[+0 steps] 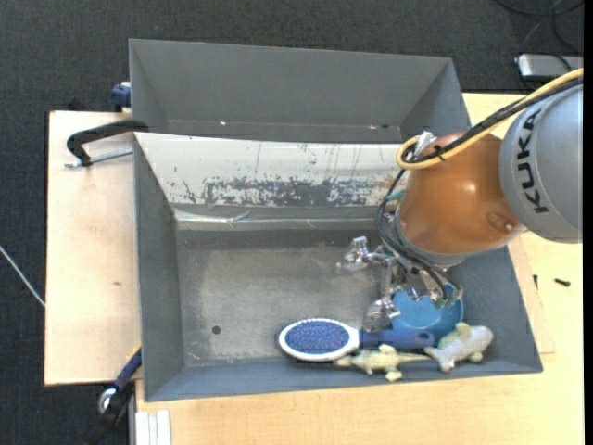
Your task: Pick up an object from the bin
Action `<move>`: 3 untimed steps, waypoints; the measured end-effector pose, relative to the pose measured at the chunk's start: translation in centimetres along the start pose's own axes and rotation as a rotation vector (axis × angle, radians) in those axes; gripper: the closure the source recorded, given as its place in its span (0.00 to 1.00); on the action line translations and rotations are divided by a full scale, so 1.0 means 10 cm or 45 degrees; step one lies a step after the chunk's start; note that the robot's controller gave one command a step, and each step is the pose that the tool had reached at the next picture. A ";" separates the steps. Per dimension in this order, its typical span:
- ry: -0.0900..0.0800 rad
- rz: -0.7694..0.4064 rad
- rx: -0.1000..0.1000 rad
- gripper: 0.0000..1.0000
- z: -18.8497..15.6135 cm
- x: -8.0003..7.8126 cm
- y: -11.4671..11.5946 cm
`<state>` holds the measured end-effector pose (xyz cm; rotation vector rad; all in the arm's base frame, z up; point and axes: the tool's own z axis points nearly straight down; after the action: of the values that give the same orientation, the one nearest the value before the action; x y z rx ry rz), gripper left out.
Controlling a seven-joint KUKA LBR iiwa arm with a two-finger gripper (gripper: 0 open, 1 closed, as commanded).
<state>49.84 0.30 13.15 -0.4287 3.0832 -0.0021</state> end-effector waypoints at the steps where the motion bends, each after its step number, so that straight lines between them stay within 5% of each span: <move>1: 0.008 -0.222 -0.002 0.00 0.49 -0.15 0.39; 2: 0.018 -0.342 -0.015 0.00 0.03 -0.58 1.29; 3: 0.010 -0.694 -0.008 0.00 0.54 -0.51 1.74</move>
Offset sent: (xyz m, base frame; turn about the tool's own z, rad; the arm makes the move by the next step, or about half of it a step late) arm -0.0011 0.0409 -0.0519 -0.1744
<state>50.15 18.47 7.82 -1.2473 2.8631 -0.0065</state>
